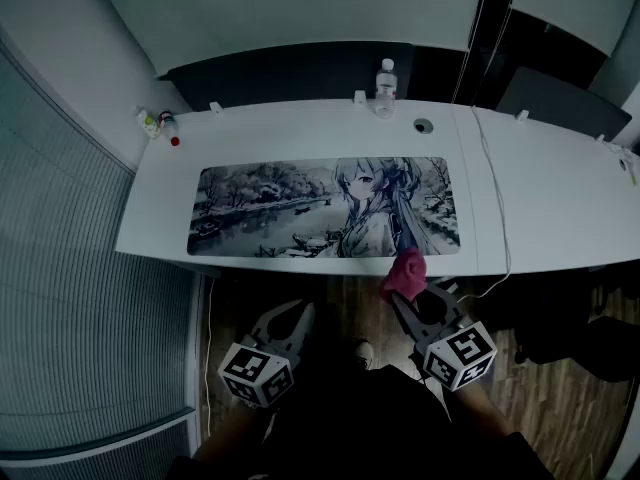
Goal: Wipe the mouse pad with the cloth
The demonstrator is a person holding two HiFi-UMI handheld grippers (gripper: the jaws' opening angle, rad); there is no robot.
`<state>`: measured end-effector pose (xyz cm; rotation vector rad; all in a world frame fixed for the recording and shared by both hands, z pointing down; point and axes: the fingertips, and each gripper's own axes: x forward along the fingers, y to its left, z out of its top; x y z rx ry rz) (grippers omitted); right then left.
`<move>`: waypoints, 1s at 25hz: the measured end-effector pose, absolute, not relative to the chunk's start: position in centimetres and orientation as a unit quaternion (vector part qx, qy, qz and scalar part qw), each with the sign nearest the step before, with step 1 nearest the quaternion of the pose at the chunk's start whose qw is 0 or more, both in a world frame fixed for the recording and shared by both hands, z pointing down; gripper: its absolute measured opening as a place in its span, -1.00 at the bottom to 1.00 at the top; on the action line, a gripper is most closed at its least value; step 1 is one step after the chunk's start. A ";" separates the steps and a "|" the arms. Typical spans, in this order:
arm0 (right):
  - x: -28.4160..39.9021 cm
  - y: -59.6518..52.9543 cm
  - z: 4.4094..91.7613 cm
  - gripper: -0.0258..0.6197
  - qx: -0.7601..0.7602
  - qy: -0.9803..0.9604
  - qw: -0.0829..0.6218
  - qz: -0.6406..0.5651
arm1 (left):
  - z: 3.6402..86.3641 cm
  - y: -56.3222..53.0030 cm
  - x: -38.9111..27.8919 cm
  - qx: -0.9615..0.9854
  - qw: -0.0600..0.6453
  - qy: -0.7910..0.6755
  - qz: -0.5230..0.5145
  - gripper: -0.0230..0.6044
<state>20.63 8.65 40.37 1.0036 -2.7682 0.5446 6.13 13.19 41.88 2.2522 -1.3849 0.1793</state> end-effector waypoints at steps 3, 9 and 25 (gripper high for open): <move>20.7 8.9 40.4 -0.56 0.334 -0.922 0.074 0.181 | 41.8 13.5 6.1 0.824 0.243 -0.508 0.065 -0.91; 20.3 9.3 40.2 -0.56 0.322 -0.924 0.068 0.194 | 41.7 14.0 5.7 0.819 0.243 -0.515 0.063 -0.91; 15.4 8.1 40.4 -0.56 0.274 -0.938 0.065 0.201 | 41.9 14.0 1.9 0.794 0.241 -0.554 0.070 -0.91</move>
